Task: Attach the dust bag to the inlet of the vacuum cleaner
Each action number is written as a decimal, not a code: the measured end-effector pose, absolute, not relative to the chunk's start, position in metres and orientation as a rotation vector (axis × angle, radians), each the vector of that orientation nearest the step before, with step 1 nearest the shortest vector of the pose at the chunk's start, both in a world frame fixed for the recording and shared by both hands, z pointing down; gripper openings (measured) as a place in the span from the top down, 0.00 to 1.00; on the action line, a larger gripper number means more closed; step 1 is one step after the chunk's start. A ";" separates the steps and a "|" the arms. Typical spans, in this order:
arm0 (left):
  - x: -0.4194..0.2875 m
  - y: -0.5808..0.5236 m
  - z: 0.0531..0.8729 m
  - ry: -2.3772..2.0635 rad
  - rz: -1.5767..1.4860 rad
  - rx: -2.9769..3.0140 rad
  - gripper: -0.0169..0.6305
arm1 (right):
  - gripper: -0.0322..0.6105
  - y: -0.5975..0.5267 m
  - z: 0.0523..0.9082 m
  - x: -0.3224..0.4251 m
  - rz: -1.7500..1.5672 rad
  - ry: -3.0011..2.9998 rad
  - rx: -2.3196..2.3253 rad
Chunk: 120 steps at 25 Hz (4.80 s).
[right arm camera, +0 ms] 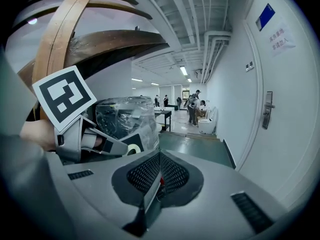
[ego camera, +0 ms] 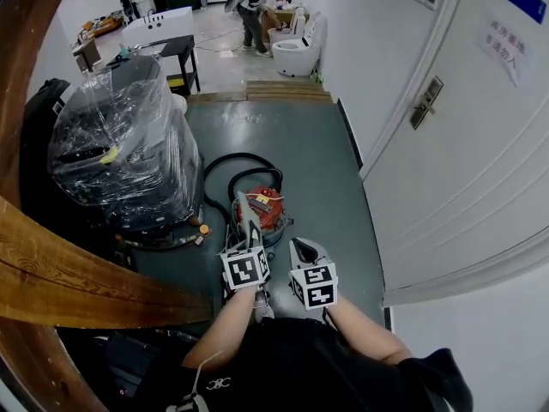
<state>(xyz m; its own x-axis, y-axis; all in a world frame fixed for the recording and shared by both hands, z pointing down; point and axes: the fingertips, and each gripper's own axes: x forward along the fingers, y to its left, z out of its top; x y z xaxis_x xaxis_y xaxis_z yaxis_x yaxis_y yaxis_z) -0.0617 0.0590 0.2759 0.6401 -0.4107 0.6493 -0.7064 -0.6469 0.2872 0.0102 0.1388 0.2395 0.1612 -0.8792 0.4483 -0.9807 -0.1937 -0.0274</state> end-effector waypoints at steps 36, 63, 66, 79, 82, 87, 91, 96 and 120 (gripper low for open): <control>-0.084 -0.071 0.321 -1.373 0.634 1.877 0.93 | 0.95 -0.049 0.282 0.082 0.590 -2.095 1.684; -0.109 -0.059 0.680 -1.580 0.725 1.477 0.93 | 0.95 -0.135 0.609 0.142 0.666 -1.964 1.200; -0.098 -0.054 0.711 -1.567 0.710 1.475 0.93 | 0.89 -0.148 0.646 0.146 0.670 -1.949 1.170; -0.063 -0.034 0.782 -1.506 0.686 1.421 0.93 | 0.70 -0.163 0.743 0.144 0.571 -1.855 0.990; -0.059 -0.035 0.787 -1.488 0.691 1.423 0.93 | 0.70 -0.162 0.744 0.144 0.616 -1.777 0.992; -0.046 -0.036 0.796 -1.439 0.643 1.368 0.93 | 0.70 -0.163 0.746 0.144 0.648 -1.722 0.969; -0.039 -0.039 0.797 -1.436 0.660 1.368 0.94 | 0.70 -0.162 0.747 0.145 0.699 -1.711 0.930; -0.030 -0.040 0.801 -1.395 0.716 1.412 0.94 | 0.71 -0.160 0.752 0.143 0.773 -1.723 0.938; -0.007 -0.059 0.801 -1.089 0.633 1.415 0.88 | 0.71 -0.159 0.753 0.140 0.707 -1.799 0.838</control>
